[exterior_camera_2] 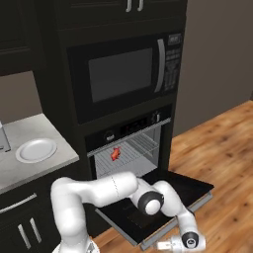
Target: Place the fish on the rack of the oven, and slide the rack back inside. Close the oven door.
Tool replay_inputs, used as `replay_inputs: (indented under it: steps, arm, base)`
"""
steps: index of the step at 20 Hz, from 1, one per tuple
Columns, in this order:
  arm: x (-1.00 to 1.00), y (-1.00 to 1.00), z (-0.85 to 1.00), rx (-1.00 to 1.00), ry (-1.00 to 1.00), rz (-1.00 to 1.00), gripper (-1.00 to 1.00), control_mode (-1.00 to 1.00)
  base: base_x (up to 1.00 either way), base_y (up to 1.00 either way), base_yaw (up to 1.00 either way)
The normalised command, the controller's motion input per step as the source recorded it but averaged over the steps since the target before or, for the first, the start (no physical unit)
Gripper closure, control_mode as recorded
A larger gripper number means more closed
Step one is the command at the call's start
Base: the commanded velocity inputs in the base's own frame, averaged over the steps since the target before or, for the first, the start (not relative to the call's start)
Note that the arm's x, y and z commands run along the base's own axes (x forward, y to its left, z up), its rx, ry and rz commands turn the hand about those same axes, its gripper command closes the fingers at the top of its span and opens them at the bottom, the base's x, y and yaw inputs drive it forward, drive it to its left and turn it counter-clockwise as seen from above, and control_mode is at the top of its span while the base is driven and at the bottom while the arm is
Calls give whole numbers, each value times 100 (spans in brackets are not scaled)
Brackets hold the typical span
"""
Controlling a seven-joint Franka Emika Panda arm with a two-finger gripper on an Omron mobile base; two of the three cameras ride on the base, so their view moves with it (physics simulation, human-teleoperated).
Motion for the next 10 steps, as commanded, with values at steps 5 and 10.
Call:
replay_inputs:
  steps: [5,10]
  arm:
    - [8,-9,27,42,-18,0,-100,-100]
    - [36,-71,73,22,-22,-8,-100,-100]
  base:
    - [0,0,0]
    - [0,0,0]
